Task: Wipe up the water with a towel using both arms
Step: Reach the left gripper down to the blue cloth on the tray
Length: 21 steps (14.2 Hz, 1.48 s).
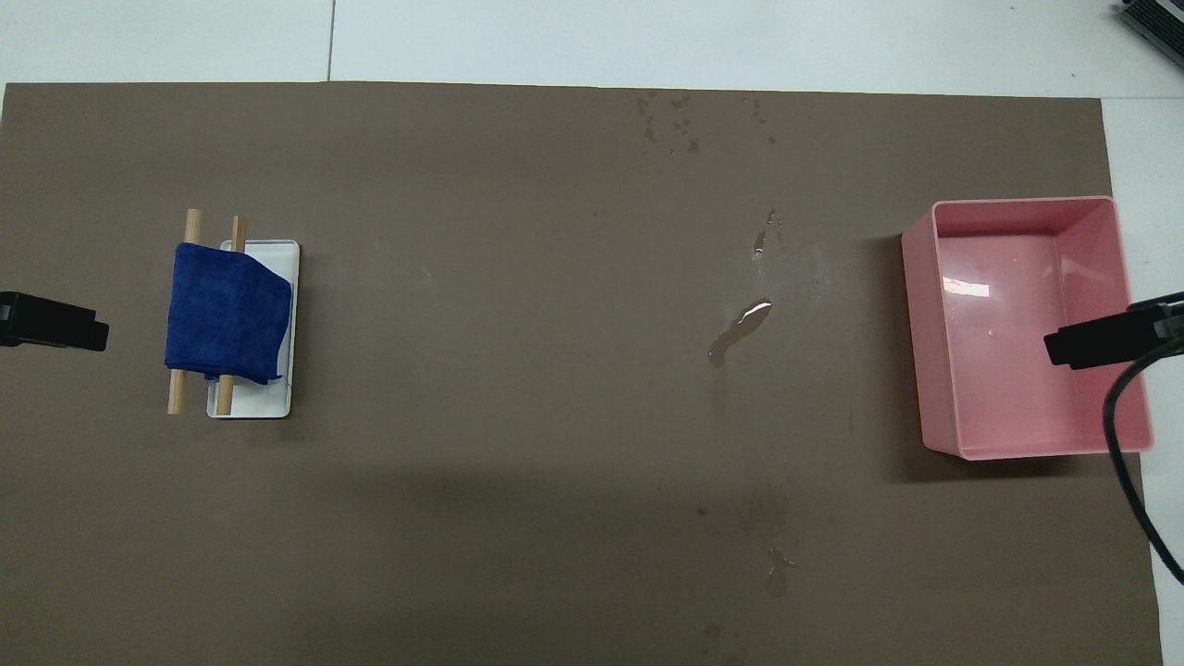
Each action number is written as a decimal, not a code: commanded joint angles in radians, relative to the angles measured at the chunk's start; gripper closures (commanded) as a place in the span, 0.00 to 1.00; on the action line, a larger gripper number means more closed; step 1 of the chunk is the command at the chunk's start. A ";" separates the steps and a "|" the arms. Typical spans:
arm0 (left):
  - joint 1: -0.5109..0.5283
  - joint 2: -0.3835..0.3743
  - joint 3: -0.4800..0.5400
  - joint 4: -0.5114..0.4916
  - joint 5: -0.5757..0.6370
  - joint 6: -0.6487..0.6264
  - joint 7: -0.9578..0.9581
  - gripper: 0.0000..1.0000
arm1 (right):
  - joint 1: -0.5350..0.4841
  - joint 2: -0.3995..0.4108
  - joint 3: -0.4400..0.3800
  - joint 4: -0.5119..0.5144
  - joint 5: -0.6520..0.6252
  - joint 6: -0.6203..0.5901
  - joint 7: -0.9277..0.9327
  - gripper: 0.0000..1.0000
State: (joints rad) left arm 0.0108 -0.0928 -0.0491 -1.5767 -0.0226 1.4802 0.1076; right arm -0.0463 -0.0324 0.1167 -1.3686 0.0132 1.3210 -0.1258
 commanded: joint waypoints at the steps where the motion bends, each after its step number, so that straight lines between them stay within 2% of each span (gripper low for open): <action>1: 0.012 0.007 -0.006 0.011 0.001 0.000 0.014 0.00 | -0.012 -0.027 0.001 -0.033 0.017 0.014 -0.017 0.00; 3: 0.008 -0.004 -0.005 -0.021 0.001 0.032 0.015 0.00 | -0.012 -0.027 0.001 -0.033 0.017 0.014 -0.017 0.00; 4: 0.006 -0.022 -0.002 -0.070 0.003 0.078 0.008 0.00 | -0.012 -0.026 0.001 -0.033 0.017 0.014 -0.017 0.00; 6: 0.006 -0.074 -0.001 -0.220 0.035 0.251 -0.014 0.00 | -0.012 -0.026 0.001 -0.033 0.017 0.014 -0.017 0.00; 8: 0.002 -0.085 -0.011 -0.319 0.156 0.403 -0.098 0.00 | -0.012 -0.027 0.001 -0.033 0.017 0.014 -0.017 0.00; 9: -0.014 -0.067 -0.011 -0.324 0.185 0.437 -0.148 0.00 | -0.012 -0.026 0.001 -0.033 0.017 0.014 -0.017 0.00; 14: -0.123 0.152 -0.011 -0.322 0.430 0.589 -0.483 0.00 | -0.012 -0.026 0.001 -0.033 0.017 0.014 -0.017 0.00; 18: -0.091 0.156 -0.011 -0.437 0.496 0.699 -0.485 0.02 | -0.012 -0.027 0.001 -0.033 0.017 0.014 -0.017 0.00; 21: -0.072 0.156 -0.011 -0.459 0.515 0.706 -0.480 0.05 | -0.012 -0.026 0.001 -0.033 0.017 0.012 -0.017 0.00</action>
State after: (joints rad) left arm -0.0796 0.1016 -0.0568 -1.9862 0.4659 2.1585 -0.3691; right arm -0.0463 -0.0324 0.1167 -1.3686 0.0132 1.3210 -0.1258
